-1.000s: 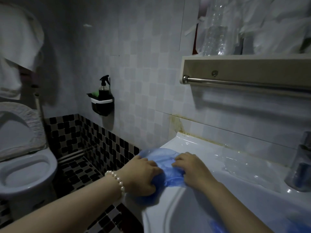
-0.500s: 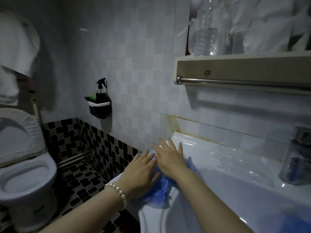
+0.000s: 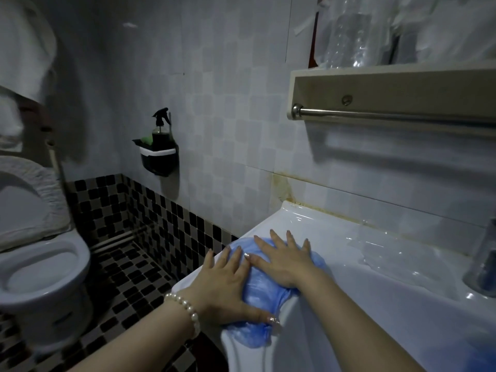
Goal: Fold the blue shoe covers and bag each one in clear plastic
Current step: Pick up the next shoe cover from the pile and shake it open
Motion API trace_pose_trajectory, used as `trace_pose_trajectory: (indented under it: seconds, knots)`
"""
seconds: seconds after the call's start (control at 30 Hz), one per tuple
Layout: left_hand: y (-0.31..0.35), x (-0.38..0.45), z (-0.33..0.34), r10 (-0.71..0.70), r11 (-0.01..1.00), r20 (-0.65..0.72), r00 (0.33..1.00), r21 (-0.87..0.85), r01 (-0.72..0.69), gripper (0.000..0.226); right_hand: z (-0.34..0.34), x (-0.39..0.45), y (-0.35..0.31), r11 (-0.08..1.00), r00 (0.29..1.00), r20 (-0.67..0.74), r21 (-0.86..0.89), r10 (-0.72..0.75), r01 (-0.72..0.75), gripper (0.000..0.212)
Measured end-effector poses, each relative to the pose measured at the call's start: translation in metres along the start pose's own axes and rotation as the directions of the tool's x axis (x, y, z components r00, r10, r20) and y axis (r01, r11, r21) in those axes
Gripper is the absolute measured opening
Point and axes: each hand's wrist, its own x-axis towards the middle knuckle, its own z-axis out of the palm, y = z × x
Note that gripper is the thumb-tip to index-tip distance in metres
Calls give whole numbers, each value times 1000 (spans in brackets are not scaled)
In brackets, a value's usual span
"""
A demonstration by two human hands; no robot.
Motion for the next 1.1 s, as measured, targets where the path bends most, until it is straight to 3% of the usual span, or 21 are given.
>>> trace_pose_trajectory:
  seconds: [0.3,0.4,0.47,0.53,0.6,0.63,0.7,0.73,0.83,0.9,0.97,1.03,1.1]
  knots:
    - [6,-2,-1,-68,998,27,997,2,68,131,4,2,1,999,999,-30,-3,-36,36,72]
    - [11,-4,-3,-105,994,27,994,-22,106,128,-2,-10,-4,994,983,-160,45,-88,97,67]
    - [17,-10,-6,-150,988,27,988,-23,151,126,-11,-20,-7,971,929,-356,170,-101,170,60]
    - [22,-17,-11,-210,976,-14,977,-54,209,125,-25,-30,-7,909,803,-587,277,-97,312,48]
    - [22,-28,-20,-258,964,-180,949,-106,242,119,-39,-40,3,857,655,-751,285,-78,429,33]
    - [17,-34,-25,-255,966,-306,917,-131,225,113,-46,-47,9,850,635,-768,277,-85,448,33]
    - [3,-48,-33,-162,979,-486,859,-185,79,88,-58,-71,18,845,719,-682,301,-133,443,37]
    - [-5,-53,-35,-75,978,-503,861,-204,-34,75,-59,-82,21,841,780,-601,320,-175,435,38]
    - [-21,-68,-32,134,952,-325,936,-220,-212,41,-36,-102,26,862,877,-364,278,-314,424,40]
    - [-24,-70,-22,153,943,-279,948,-246,-224,35,-17,-110,24,872,903,-256,268,-345,409,49]
    - [-25,-69,-11,118,943,-345,931,-256,-214,27,-8,-113,20,854,904,-241,311,-353,417,60]
    - [-27,-69,-2,89,946,-466,880,-236,-221,16,-3,-114,16,834,900,-259,350,-351,426,65]
    - [-28,-69,3,149,950,-575,805,-142,-277,10,4,-112,13,830,892,-287,347,-349,437,63]
